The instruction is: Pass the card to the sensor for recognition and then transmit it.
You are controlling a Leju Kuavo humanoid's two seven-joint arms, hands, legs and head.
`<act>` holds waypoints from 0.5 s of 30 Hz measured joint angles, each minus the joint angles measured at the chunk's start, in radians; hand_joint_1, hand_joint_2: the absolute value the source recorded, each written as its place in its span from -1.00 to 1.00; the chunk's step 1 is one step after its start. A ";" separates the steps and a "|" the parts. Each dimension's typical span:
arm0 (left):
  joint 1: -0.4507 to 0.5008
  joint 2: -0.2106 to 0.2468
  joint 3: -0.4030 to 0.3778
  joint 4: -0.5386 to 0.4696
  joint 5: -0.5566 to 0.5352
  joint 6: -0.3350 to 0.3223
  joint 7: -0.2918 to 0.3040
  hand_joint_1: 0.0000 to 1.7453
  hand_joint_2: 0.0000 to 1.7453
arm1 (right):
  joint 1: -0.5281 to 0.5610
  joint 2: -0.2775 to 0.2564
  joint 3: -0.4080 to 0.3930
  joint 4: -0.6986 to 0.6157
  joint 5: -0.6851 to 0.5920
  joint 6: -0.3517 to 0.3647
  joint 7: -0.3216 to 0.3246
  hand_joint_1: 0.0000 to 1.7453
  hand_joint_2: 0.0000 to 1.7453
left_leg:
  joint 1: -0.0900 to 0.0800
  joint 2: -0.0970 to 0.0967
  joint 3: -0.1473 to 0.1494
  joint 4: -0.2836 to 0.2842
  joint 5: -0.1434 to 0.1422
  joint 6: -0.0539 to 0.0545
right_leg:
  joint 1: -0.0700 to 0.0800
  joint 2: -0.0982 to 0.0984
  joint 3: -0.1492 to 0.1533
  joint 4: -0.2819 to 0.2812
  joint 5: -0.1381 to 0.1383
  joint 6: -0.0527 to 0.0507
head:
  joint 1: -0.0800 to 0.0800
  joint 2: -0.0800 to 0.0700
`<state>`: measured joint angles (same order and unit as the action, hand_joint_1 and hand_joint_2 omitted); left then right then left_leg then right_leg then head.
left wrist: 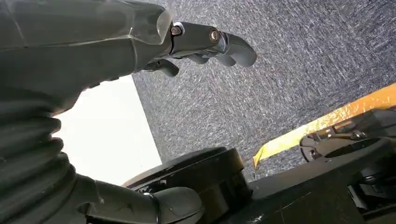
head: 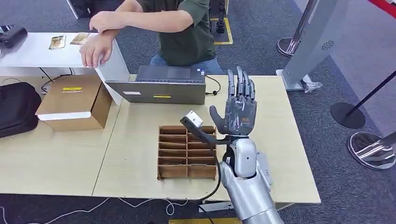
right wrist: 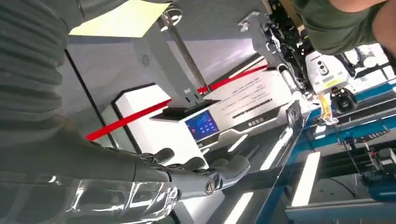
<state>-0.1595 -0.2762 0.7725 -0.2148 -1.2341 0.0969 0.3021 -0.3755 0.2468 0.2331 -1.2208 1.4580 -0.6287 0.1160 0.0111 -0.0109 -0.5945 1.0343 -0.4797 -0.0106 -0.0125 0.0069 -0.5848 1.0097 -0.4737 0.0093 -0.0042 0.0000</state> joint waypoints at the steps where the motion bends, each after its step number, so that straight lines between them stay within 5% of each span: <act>1: 0.001 0.000 0.000 0.000 0.002 0.003 0.000 -1.00 1.00 | 0.012 -0.005 -0.001 -0.015 0.008 0.003 0.008 -1.00 1.00 | 0.000 0.000 0.000 0.000 0.000 0.000 | 0.000 0.000 0.000 0.000 0.000 0.000 | 0.000 0.000; 15: 0.014 0.002 0.008 0.000 0.030 0.027 -0.035 -1.00 1.00 | 0.237 -0.050 -0.022 -0.244 0.040 0.014 0.057 -1.00 1.00 | 0.000 0.000 0.000 0.000 -0.001 0.000 | 0.000 0.000 0.000 0.000 -0.001 0.001 | 0.000 0.000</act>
<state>-0.1459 -0.2743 0.7809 -0.2148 -1.2039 0.1244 0.2674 -0.1386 0.1968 0.2110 -1.4645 1.4984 -0.6149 0.1728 0.0111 -0.0108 -0.5947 1.0341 -0.4810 -0.0108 -0.0126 0.0068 -0.5847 1.0094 -0.4746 0.0100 -0.0042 0.0000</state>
